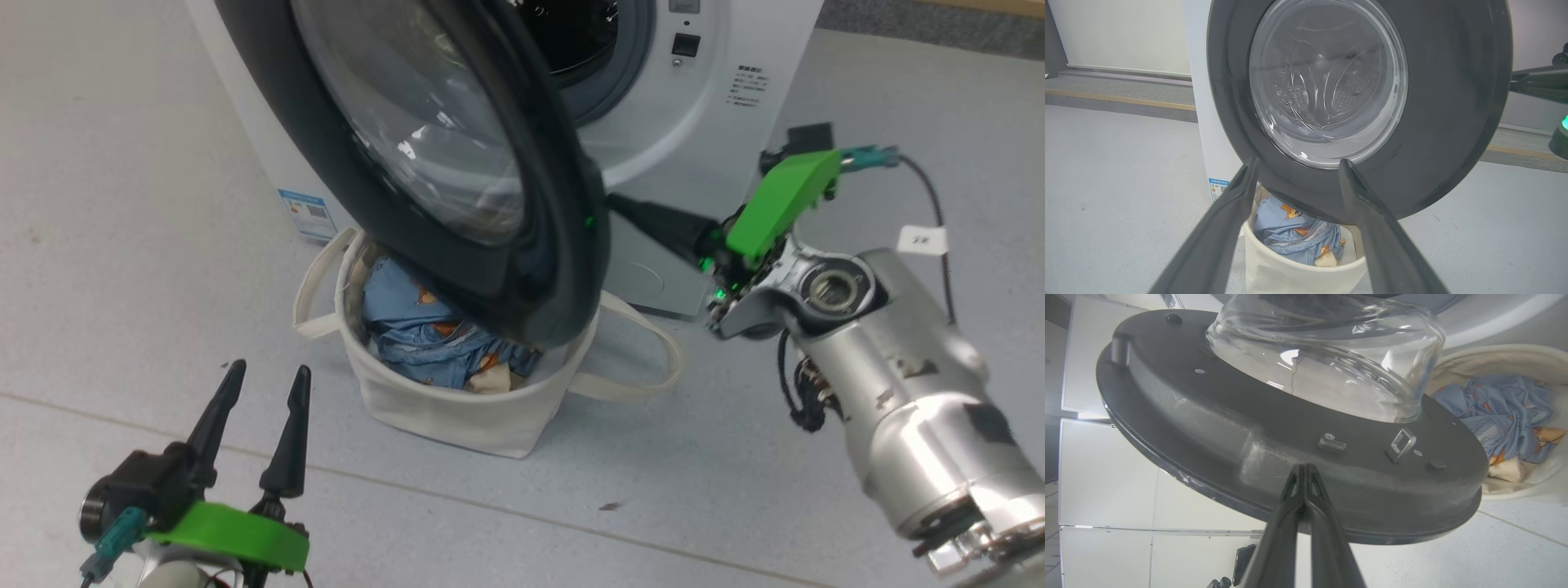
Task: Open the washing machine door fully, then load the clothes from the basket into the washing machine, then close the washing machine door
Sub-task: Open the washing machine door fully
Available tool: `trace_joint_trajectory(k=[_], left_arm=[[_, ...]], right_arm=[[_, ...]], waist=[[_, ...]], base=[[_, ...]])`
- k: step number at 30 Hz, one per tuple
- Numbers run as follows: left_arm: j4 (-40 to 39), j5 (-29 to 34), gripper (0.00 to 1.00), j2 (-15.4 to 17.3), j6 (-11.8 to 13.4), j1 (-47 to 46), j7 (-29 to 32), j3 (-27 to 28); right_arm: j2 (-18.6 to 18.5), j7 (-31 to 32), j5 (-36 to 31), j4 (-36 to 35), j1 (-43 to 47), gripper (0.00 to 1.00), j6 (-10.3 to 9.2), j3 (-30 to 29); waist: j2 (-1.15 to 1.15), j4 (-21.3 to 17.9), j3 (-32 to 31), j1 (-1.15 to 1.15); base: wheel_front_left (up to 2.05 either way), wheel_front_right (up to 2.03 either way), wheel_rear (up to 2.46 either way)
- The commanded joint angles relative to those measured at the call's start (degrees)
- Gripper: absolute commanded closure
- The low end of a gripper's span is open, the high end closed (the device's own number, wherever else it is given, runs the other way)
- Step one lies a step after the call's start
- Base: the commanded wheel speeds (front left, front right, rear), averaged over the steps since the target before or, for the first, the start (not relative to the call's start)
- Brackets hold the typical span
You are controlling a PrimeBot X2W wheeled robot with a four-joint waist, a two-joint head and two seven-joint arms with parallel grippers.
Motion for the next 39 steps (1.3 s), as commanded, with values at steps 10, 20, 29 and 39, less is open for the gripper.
trace_joint_trajectory(k=[10, 20, 29, 39], left_arm=[[-2.4, 0.2, 0.0, 2.4, 1.5, 0.4, 0.0, 2.0], [-2.7, -0.2, 0.0, 2.1, 1.9, 0.4, 0.5, 1.2], [-2.2, -0.4, 0.0, 2.0, 2.1, 0.3, 0.7, 0.6], [-1.8, -0.8, 0.0, 2.5, 2.4, 0.4, 0.9, 0.4]], right_arm=[[3.8, -5.1, 8.9, -6.9, 3.1, 1.0, 0.01, 13.8], [3.8, -11.7, 18.7, -8.2, 0.8, 1.0, 0.01, 25.4], [3.8, -16.5, 26.0, -10.0, -0.8, 1.0, 0.01, 34.0], [3.8, -21.5, 31.0, -11.2, -2.2, 1.0, 0.01, 39.5]], waist=[[0.0, -0.2, -1.9, 0.01], [0.0, 2.0, -2.1, 0.01], [0.0, 3.7, -2.8, 0.0], [0.0, 3.9, -3.9, 0.0]], base=[[0.0, 0.0, 0.0], [0.0, 0.0, 0.0], [0.0, 0.0, 0.0], [0.0, 0.0, 0.0]])
